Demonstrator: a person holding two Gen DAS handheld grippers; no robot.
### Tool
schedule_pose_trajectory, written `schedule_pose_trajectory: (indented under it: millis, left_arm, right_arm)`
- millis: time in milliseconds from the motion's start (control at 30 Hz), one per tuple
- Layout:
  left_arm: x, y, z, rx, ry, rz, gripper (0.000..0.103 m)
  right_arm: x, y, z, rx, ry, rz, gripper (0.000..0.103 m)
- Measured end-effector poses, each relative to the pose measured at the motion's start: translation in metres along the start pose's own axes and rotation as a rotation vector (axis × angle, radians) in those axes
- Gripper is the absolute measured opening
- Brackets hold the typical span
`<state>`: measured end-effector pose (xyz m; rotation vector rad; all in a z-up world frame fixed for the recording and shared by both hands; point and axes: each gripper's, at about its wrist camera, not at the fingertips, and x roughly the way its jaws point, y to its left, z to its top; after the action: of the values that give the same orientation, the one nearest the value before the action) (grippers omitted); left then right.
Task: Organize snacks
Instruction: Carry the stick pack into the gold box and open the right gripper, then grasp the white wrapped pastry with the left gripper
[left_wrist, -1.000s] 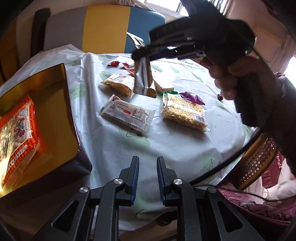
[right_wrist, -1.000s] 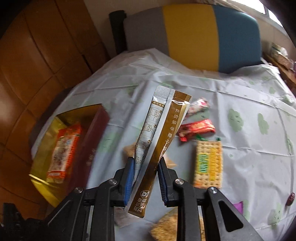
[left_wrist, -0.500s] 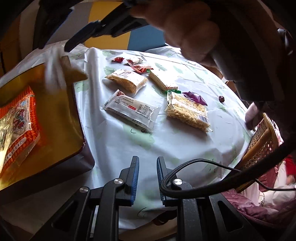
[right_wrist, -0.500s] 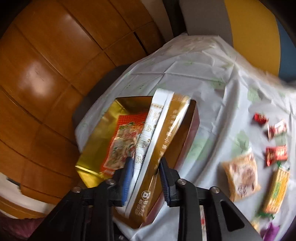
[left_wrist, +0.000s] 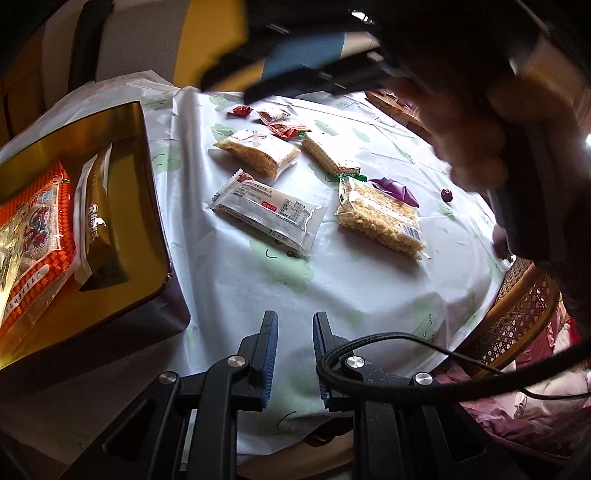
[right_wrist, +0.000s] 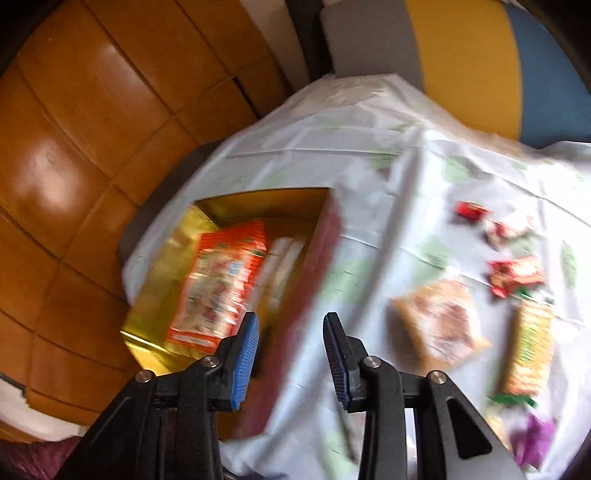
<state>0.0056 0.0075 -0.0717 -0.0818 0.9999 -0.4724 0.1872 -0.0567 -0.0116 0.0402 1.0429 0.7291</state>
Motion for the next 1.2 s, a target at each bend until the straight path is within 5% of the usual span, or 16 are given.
schedule_pose_trajectory:
  millis: [167, 400, 633, 700, 1200]
  left_arm:
    - [0.0, 0.001, 0.001, -0.001, 0.001, -0.001, 0.02]
    - [-0.001, 0.002, 0.002, 0.008, -0.001, 0.009, 0.037]
    - [-0.001, -0.003, 0.017, -0.004, 0.006, -0.003, 0.037]
    - [0.003, -0.007, 0.024, -0.009, 0.014, -0.002, 0.046]
    - [0.047, -0.004, 0.07, -0.261, 0.096, 0.069, 0.059]
  right_arm:
    - [-0.021, -0.038, -0.029, 0.021, -0.004, -0.094, 0.037]
    - [-0.044, -0.094, -0.067, 0.07, 0.049, -0.236, 0.037]
    - [-0.063, -0.131, -0.085, 0.096, 0.071, -0.335, 0.04]
    - [-0.066, -0.138, -0.086, 0.113, 0.067, -0.336, 0.04]
    - [-0.07, -0.161, -0.084, 0.214, 0.034, -0.308, 0.04]
